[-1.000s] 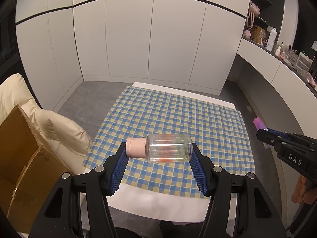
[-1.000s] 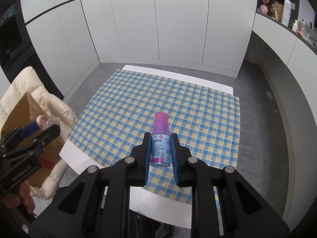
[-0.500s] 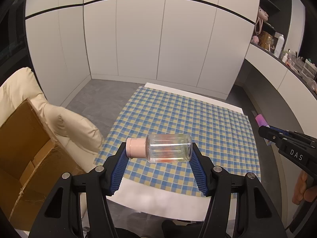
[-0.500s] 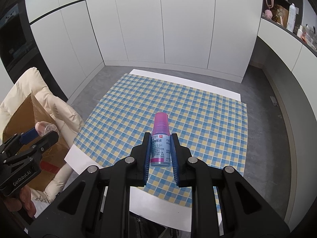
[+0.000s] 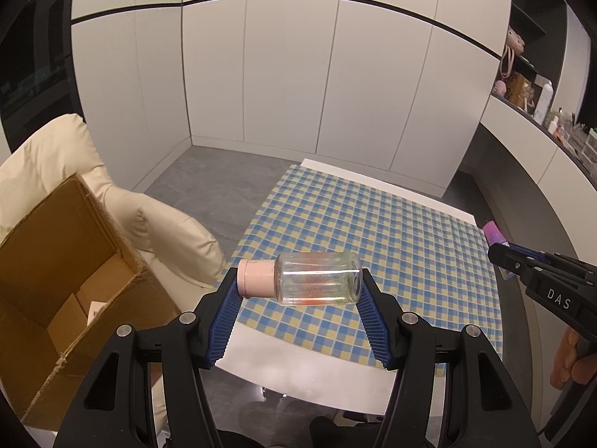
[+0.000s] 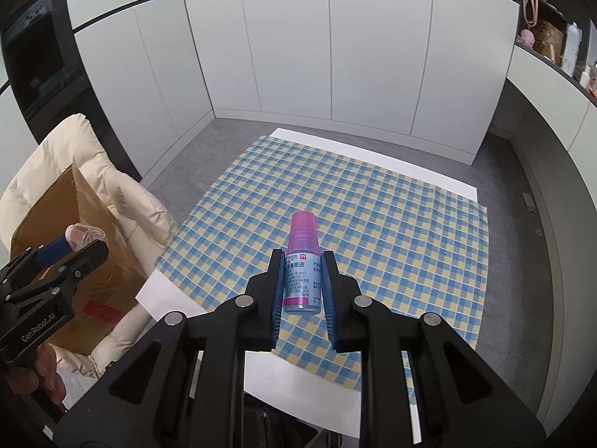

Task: Organize objects
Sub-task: 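Carry both held bottles over to the cardboard box on the armchair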

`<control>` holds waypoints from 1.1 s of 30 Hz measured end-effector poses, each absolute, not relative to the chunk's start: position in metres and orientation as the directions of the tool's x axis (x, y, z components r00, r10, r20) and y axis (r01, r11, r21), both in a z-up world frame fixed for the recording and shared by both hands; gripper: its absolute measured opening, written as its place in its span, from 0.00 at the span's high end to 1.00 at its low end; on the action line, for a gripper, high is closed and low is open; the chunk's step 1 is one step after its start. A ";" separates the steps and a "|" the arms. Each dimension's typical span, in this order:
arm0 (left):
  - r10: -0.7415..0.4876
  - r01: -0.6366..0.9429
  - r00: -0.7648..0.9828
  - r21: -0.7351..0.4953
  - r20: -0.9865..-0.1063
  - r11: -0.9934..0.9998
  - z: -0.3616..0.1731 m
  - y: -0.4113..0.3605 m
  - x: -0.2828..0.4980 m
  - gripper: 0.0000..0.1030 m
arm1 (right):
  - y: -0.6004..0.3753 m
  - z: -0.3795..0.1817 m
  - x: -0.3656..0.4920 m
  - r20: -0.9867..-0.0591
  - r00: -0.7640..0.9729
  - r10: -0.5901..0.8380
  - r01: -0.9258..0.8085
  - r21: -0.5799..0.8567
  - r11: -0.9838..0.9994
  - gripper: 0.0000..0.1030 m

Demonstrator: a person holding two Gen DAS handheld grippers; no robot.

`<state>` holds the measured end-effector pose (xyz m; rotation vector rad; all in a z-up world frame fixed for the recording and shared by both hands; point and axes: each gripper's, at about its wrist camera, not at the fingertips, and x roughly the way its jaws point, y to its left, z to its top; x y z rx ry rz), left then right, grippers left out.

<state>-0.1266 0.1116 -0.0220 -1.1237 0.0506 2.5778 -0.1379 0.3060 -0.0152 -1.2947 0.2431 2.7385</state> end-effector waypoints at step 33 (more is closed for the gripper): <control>0.210 -0.203 -0.669 -0.097 -0.713 -0.974 -0.019 0.056 -0.127 0.41 | 0.251 -0.013 -0.163 -0.767 -0.641 -0.025 -0.067 0.088 -0.994 0.81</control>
